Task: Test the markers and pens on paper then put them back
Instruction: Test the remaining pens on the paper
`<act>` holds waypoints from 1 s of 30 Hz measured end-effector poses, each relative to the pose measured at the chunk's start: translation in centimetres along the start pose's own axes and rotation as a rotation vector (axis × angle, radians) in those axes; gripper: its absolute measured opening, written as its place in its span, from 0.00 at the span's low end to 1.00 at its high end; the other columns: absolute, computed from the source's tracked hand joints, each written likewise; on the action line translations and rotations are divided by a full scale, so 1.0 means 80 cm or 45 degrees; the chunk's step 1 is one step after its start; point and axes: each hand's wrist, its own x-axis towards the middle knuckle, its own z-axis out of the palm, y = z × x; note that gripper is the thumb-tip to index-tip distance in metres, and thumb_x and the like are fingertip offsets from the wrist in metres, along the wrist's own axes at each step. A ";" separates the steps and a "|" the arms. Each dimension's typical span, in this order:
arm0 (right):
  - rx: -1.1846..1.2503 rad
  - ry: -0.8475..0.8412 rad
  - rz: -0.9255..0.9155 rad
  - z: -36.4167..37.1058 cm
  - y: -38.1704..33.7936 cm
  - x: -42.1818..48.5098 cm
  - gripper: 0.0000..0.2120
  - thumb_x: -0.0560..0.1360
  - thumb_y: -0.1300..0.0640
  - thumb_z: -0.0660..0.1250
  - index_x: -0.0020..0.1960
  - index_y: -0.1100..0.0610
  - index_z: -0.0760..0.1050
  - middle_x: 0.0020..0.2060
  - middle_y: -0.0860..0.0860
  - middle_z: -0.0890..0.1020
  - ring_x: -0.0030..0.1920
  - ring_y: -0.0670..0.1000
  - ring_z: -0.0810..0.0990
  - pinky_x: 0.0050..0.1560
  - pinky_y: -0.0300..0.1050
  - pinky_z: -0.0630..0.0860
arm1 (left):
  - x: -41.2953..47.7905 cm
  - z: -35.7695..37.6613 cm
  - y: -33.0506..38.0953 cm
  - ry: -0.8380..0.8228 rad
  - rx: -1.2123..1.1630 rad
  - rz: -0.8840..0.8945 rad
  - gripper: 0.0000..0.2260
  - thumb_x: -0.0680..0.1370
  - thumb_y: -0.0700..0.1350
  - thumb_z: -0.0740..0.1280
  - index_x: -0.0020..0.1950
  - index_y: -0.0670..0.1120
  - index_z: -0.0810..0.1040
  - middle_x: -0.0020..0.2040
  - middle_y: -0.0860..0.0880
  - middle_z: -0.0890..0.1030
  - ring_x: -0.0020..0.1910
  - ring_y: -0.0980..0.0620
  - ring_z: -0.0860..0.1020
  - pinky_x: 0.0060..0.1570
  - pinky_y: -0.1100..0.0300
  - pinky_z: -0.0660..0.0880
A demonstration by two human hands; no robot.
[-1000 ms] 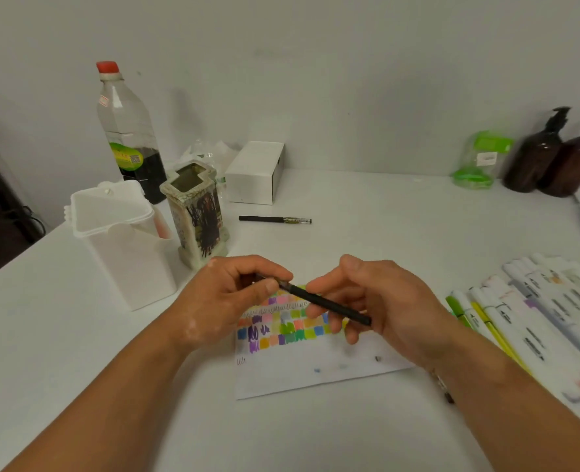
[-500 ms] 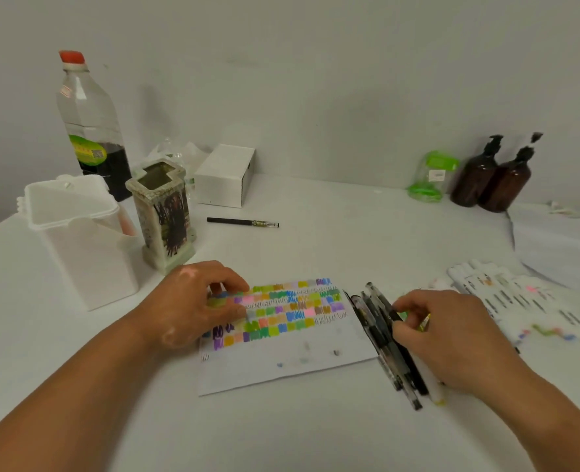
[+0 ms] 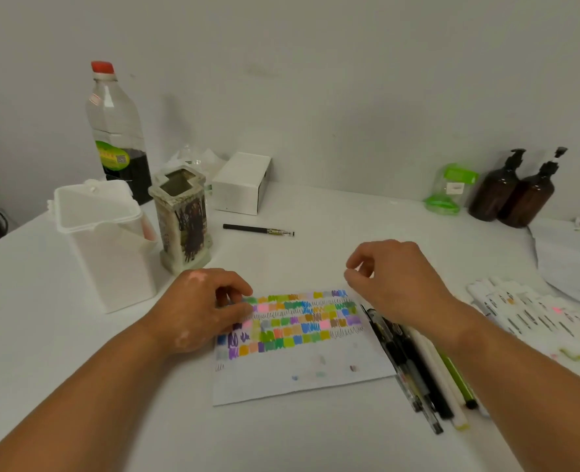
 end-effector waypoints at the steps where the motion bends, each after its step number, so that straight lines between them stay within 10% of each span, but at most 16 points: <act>1: -0.016 -0.031 -0.064 0.010 -0.013 0.027 0.06 0.77 0.50 0.68 0.51 0.46 0.83 0.40 0.40 0.82 0.40 0.41 0.80 0.39 0.34 0.72 | 0.000 0.001 0.000 -0.002 -0.049 -0.016 0.10 0.73 0.53 0.74 0.53 0.56 0.83 0.40 0.58 0.82 0.39 0.63 0.81 0.35 0.72 0.76; 6: -0.194 -0.224 -0.262 0.072 -0.061 0.140 0.13 0.81 0.56 0.63 0.63 0.56 0.80 0.57 0.52 0.82 0.55 0.54 0.80 0.58 0.48 0.78 | 0.001 -0.002 -0.004 -0.019 -0.119 -0.046 0.09 0.75 0.52 0.74 0.54 0.55 0.82 0.37 0.60 0.82 0.36 0.57 0.83 0.39 0.62 0.81; 15: -0.404 -0.246 -0.322 0.139 -0.083 0.194 0.12 0.76 0.66 0.61 0.56 0.58 0.80 0.49 0.54 0.82 0.50 0.57 0.81 0.44 0.47 0.76 | 0.005 -0.005 -0.008 -0.027 -0.063 -0.055 0.10 0.76 0.55 0.72 0.56 0.57 0.82 0.41 0.60 0.81 0.42 0.60 0.82 0.41 0.63 0.81; 23: -0.301 -0.260 -0.240 0.109 -0.057 0.136 0.15 0.78 0.55 0.64 0.64 0.55 0.76 0.55 0.54 0.81 0.53 0.56 0.80 0.55 0.53 0.80 | 0.002 -0.007 -0.004 -0.022 -0.070 -0.070 0.09 0.76 0.54 0.71 0.55 0.57 0.82 0.42 0.60 0.81 0.43 0.61 0.81 0.40 0.67 0.79; 30: 0.777 -0.308 0.141 0.040 -0.065 0.063 0.04 0.76 0.58 0.69 0.50 0.55 0.81 0.41 0.52 0.86 0.37 0.49 0.85 0.34 0.41 0.80 | -0.002 -0.003 -0.003 0.047 -0.038 -0.044 0.07 0.77 0.53 0.71 0.54 0.57 0.83 0.41 0.61 0.81 0.44 0.65 0.79 0.40 0.67 0.80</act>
